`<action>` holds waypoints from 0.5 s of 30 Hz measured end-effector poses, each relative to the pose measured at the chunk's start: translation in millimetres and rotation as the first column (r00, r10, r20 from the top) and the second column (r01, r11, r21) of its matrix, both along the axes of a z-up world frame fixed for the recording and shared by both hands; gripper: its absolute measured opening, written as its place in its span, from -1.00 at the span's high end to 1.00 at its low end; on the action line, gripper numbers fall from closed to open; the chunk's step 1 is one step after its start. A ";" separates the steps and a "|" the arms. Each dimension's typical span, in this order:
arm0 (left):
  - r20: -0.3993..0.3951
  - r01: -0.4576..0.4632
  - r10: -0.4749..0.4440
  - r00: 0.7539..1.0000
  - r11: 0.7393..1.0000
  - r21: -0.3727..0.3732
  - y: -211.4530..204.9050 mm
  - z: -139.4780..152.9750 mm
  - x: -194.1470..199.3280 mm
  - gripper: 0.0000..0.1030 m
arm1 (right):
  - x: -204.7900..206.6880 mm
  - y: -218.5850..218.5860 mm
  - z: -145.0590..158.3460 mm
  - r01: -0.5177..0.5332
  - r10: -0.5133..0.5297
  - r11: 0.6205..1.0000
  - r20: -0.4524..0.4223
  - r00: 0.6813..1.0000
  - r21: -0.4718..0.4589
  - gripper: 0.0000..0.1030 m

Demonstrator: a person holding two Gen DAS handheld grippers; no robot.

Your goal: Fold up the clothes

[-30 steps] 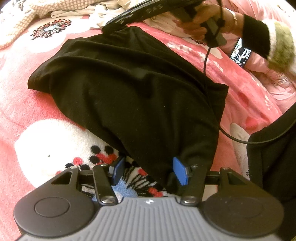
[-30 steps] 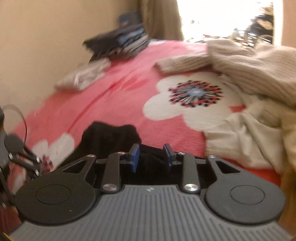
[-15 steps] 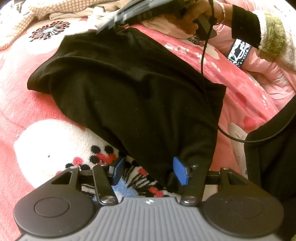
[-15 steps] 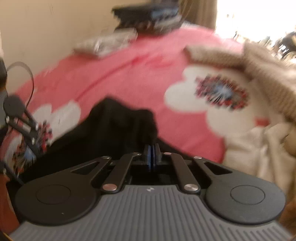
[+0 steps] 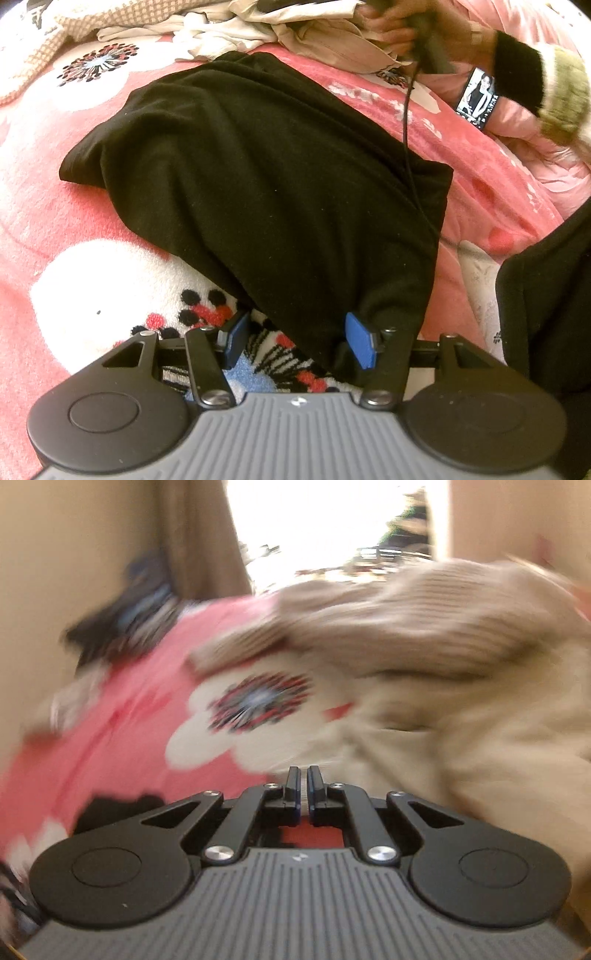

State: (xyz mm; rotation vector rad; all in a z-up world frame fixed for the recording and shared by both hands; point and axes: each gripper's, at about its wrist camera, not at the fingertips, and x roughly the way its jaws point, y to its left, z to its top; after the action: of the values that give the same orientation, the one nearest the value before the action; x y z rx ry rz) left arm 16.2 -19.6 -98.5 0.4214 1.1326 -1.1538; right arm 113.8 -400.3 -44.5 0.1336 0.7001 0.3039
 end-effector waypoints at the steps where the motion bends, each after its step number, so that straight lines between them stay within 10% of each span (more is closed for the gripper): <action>1: -0.001 0.000 0.000 1.000 1.000 0.001 0.0 0.0 0.3 -0.13 | -6.6 -14.4 6.8 0.034 -0.034 0.998 -0.011 0.999 0.046 0.92; 15: 0.008 -0.017 0.017 1.000 0.999 0.034 -2.9 3.1 -1.7 -0.13 | -153.0 10.5 -15.5 -0.106 0.116 0.993 -0.284 0.952 0.049 0.60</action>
State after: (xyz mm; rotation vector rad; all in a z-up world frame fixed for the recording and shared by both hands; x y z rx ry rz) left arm 14.6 -22.5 -95.4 0.4414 1.1485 -1.1189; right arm -39.2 -389.8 -59.9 0.1718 0.9927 0.4090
